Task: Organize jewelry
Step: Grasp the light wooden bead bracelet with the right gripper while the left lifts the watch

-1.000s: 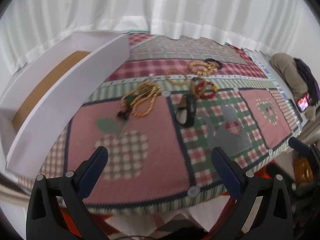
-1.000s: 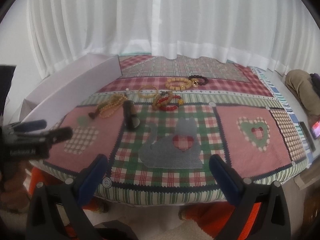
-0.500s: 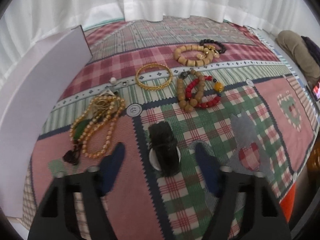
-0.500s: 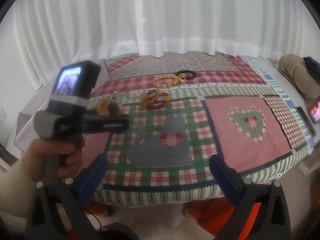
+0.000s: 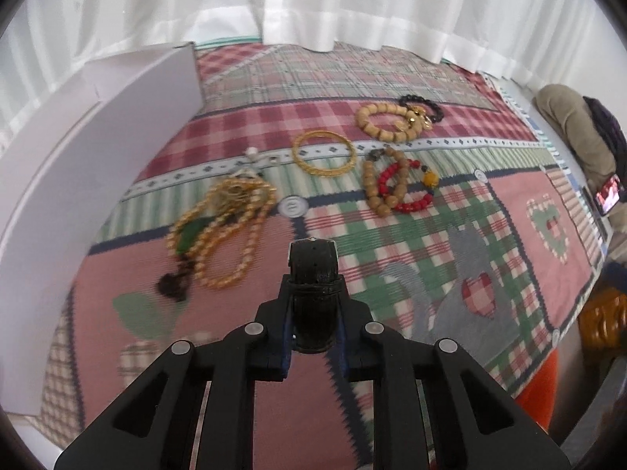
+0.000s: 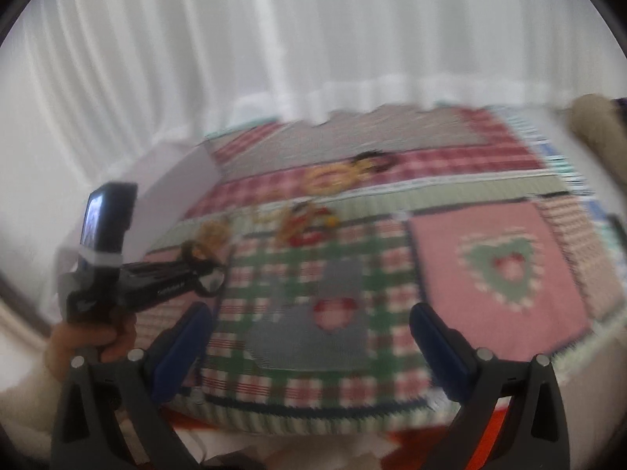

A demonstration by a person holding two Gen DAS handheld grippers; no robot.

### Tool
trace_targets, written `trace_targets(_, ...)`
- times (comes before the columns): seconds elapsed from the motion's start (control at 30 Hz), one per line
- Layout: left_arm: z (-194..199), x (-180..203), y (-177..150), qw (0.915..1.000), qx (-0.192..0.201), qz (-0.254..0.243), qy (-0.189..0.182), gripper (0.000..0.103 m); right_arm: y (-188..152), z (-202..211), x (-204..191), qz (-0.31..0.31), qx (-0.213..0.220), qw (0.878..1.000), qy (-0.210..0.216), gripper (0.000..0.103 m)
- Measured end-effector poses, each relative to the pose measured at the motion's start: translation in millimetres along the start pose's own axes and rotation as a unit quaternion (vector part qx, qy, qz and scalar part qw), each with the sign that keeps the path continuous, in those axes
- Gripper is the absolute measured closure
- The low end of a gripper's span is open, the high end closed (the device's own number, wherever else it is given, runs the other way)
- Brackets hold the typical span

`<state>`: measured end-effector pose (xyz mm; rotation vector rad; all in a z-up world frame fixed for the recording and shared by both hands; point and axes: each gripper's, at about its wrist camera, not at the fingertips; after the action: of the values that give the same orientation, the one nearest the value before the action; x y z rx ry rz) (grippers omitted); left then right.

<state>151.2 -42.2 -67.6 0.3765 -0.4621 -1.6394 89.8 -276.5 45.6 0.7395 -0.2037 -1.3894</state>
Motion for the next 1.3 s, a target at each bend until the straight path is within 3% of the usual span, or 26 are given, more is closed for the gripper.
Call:
trace_targets(0.07, 6.2, -11.1, -4.1, 1.0, 0.0, 0.008, 0.003, 0.086, 23.1, -27.4, 13.2, -0.009, -0.048, 0.998, 0.036, 0.0)
trace_targets(0.13, 11.9, -21.6, -7.4, 0.9999, 0.0, 0.016, 0.006, 0.086, 47.1, -49.7, 25.3, -0.005, -0.072, 0.997, 0.023, 0.0)
trace_targets(0.23, 22.3, -38.2, -14.7, 0.9994, 0.004, 0.029, 0.016, 0.086, 87.6, -74.2, 46.4, 0.002, -0.068, 0.998, -0.013, 0.001)
trace_targets(0.27, 25.3, -43.7, -16.5, 0.9992, 0.004, 0.035, 0.018, 0.086, 103.6, -85.0, 53.7, 0.007, -0.07, 0.997, -0.033, 0.005)
trace_targets(0.3, 27.9, -49.4, -18.5, 0.9989, 0.005, 0.042, 0.019, 0.086, 112.0, -92.6, 58.1, 0.011, -0.073, 0.996, -0.04, 0.022)
trace_targets(0.37, 31.3, -58.3, -21.7, 0.9983, 0.006, 0.054, 0.02, 0.086, 132.1, -123.3, 67.6, 0.0, -0.11, 0.994, -0.024, 0.041)
trace_targets(0.47, 33.2, -66.2, -25.4, 0.9977, 0.005, 0.063, 0.022, 0.086, 141.3, -160.7, 67.4, -0.002, -0.152, 0.988, -0.004, 0.058)
trace_targets(0.63, 31.7, -73.6, -29.5, 0.9971, -0.001, 0.073, 0.022, 0.086, 143.0, -200.8, 42.4, 0.029, -0.183, 0.983, 0.016, 0.062)
trace_targets(0.77, 31.7, -76.6, -31.9, 0.9969, -0.004, 0.076, 0.023, 0.086, 142.1, -225.8, 29.9, 0.042, -0.205, 0.978, 0.009, 0.063)
trace_targets(0.87, 30.4, -78.9, -33.7, 0.9968, -0.007, 0.076, 0.023, 0.086, 139.0, -239.0, 24.0, 0.058, -0.224, 0.973, -0.002, 0.079)
trace_targets(0.97, 29.4, -82.0, -34.1, 0.9966, -0.011, 0.079, 0.022, 0.086, 138.3, -242.4, 23.3, 0.06, -0.224, 0.973, -0.006, 0.091)
trace_targets(1.13, 51.1, -95.1, -30.0, 0.9959, 0.004, 0.09, 0.01, 0.086, 145.9, -206.1, 13.1, 0.057, -0.188, 0.98, 0.01, 0.091)
trace_targets(1.3, 84.5, -117.1, -15.9, 0.9947, 0.026, 0.099, 0.001, 0.086, 164.3, -149.7, -29.2, 0.101, -0.152, 0.983, 0.023, 0.091)
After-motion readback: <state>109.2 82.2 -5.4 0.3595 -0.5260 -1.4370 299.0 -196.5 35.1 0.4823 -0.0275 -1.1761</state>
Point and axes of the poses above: each gripper's, at about its wrist camera, not at the fingertips, and z roughly against the way its jaws point, x to its right, y to its top, and after that the axes turned 4 degrees about y, right-handed
